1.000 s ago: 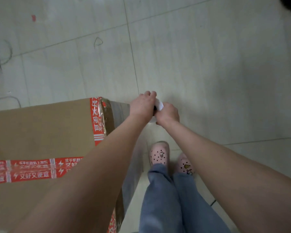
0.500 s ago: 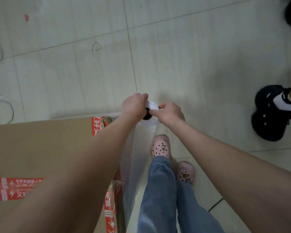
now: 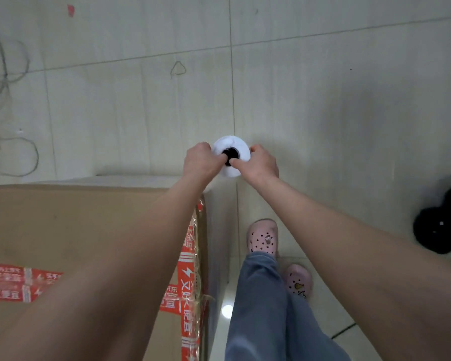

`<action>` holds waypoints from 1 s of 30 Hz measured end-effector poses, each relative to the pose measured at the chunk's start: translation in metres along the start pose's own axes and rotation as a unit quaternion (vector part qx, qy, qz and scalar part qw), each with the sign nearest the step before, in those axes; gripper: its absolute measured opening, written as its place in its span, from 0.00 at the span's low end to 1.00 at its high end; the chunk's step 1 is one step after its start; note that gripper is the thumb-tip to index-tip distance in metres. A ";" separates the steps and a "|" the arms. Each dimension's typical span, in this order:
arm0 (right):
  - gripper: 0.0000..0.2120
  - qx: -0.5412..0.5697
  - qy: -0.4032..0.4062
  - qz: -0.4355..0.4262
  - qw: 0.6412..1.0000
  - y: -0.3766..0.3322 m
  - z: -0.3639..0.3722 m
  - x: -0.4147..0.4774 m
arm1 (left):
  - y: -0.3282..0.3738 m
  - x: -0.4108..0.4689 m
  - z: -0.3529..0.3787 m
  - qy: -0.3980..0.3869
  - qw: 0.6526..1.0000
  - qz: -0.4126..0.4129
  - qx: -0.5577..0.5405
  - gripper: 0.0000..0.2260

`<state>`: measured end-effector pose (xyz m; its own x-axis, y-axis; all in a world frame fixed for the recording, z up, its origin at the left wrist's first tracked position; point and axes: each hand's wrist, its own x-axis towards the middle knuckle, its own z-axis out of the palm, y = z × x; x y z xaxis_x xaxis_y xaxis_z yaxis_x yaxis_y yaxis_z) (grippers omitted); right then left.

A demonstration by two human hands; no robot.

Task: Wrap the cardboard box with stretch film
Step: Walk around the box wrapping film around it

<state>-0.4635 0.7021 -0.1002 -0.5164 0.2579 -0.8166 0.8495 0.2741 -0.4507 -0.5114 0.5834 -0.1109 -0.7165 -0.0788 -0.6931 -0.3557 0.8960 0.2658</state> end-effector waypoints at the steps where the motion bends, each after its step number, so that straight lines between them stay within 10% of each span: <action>1: 0.22 -0.001 0.003 0.006 1.000 -0.002 0.002 0.001 | -0.002 0.001 -0.002 -0.008 1.000 0.009 0.018 0.13; 14: 0.12 -0.088 -0.014 0.000 0.996 -0.016 -0.005 0.016 | 0.042 0.010 -0.006 -0.026 0.900 0.253 0.354 0.17; 30: 0.17 -0.195 0.029 -0.095 0.976 -0.081 -0.011 0.046 | 0.029 0.039 -0.033 0.079 0.994 -0.078 -0.010 0.12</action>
<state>-0.5573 0.7017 -0.0975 -0.6760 0.2169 -0.7043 0.6379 0.6507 -0.4119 -0.5695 0.5922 -0.1082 -0.7364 -0.2846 -0.6137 -0.4807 0.8585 0.1786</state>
